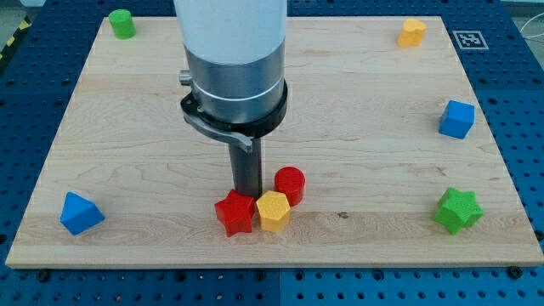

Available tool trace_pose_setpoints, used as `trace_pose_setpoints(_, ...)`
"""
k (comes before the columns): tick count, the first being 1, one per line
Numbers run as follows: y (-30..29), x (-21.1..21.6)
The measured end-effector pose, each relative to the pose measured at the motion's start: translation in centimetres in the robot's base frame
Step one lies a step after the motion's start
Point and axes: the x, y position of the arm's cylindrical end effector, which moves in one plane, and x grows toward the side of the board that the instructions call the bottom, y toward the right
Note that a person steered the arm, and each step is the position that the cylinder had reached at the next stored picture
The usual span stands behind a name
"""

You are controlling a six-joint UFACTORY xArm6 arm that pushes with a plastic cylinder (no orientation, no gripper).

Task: Slide the red star along with the yellow hexagon a bit right

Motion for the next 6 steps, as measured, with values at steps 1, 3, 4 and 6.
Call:
trace_pose_setpoints(1,-3.7,-1.3)
trace_pose_setpoints(3,-8.8,-0.9)
trace_pose_setpoints(4,-8.2,1.1)
trace_pose_setpoints(6,-5.6,3.5)
